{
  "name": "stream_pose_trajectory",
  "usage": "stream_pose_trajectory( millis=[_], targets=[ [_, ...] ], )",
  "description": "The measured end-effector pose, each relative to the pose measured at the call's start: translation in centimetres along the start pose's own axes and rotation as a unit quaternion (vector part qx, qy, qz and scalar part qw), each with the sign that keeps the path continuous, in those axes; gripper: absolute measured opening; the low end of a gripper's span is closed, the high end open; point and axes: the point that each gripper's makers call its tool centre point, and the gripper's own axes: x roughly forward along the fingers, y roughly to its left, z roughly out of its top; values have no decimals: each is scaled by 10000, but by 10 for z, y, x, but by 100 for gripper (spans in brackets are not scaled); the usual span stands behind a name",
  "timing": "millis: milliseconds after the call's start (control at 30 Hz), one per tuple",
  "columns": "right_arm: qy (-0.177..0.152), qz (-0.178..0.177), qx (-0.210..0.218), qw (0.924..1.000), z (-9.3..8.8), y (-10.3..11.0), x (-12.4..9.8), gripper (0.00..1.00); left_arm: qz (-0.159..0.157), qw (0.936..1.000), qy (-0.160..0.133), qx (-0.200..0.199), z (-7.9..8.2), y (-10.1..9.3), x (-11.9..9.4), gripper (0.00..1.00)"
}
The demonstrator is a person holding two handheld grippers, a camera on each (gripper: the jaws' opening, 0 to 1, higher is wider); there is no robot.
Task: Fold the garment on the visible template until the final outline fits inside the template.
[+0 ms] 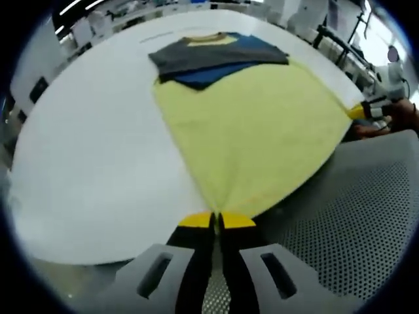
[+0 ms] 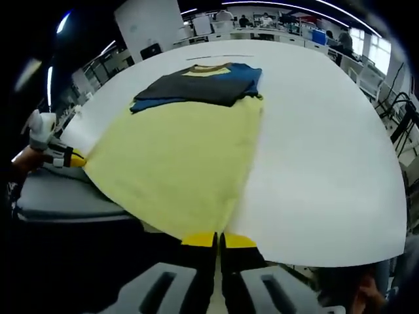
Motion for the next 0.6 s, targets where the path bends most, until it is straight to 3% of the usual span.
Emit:
stream_pose_trajectory(
  millis=[167, 300, 600],
  targets=[
    [54, 33, -25, 10000, -2, 2, -2, 0, -32, 9999, 15, -99, -3, -1, -3, 0],
    [22, 48, -10, 10000, 3, 1, -6, 0, -74, 9999, -122, -35, 7, -2, -10, 0],
    [-520, 52, 23, 9986, 47, -5, -23, 0, -10, 9989, -464, -92, 40, 8, -27, 0]
  ],
)
